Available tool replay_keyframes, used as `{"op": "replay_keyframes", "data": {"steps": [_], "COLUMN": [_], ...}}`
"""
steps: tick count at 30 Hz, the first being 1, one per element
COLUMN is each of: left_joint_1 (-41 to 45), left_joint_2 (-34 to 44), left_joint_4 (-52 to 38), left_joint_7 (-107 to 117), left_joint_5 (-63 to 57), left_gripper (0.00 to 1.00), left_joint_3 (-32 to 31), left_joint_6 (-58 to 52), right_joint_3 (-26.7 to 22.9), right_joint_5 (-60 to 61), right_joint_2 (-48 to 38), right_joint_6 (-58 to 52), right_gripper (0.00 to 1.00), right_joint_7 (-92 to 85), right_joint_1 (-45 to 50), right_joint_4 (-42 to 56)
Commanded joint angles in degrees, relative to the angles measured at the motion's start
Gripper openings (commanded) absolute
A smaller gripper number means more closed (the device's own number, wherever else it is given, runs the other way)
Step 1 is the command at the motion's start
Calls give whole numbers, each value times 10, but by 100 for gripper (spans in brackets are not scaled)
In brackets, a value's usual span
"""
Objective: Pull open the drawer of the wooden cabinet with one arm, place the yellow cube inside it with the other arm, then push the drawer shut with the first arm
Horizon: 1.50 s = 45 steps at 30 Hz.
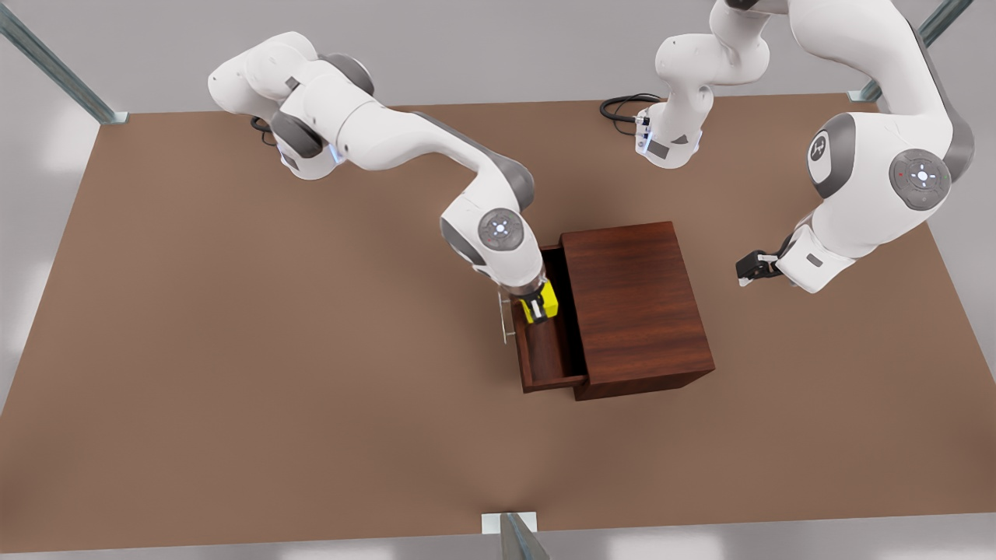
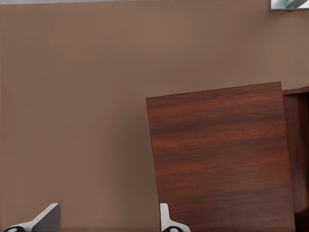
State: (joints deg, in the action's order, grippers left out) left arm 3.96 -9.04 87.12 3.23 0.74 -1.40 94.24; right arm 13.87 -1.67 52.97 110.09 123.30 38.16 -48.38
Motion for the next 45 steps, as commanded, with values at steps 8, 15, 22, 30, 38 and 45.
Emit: {"op": "replay_keyframes", "data": {"steps": [8,15,22,30,38,45], "left_joint_1": [0,32,313,418,420,431], "left_joint_2": [1,-25,-266,-375,-439,-459], "left_joint_4": [-1,-58,-372,-369,-354,-341], "left_joint_7": [1,101,853,1028,895,856], "left_joint_5": [-1,3,-65,-130,-156,-159], "left_gripper": [100,100,100,100,100,100], "left_joint_3": [0,-2,5,4,3,2], "left_joint_6": [0,-5,112,282,249,251], "right_joint_3": [0,5,-22,-22,-23,-24], "right_joint_5": [2,2,-58,-64,-62,-58], "right_joint_2": [6,-87,-378,-342,-336,-337], "right_joint_6": [8,-168,-50,-160,-160,-161], "right_gripper": [100,100,100,100,100,100], "right_joint_7": [242,59,-1209,-1135,-1135,-1135], "right_joint_1": [5,-156,-506,-483,-484,-485], "right_joint_4": [3,3,-434,-420,-418,-388]}}
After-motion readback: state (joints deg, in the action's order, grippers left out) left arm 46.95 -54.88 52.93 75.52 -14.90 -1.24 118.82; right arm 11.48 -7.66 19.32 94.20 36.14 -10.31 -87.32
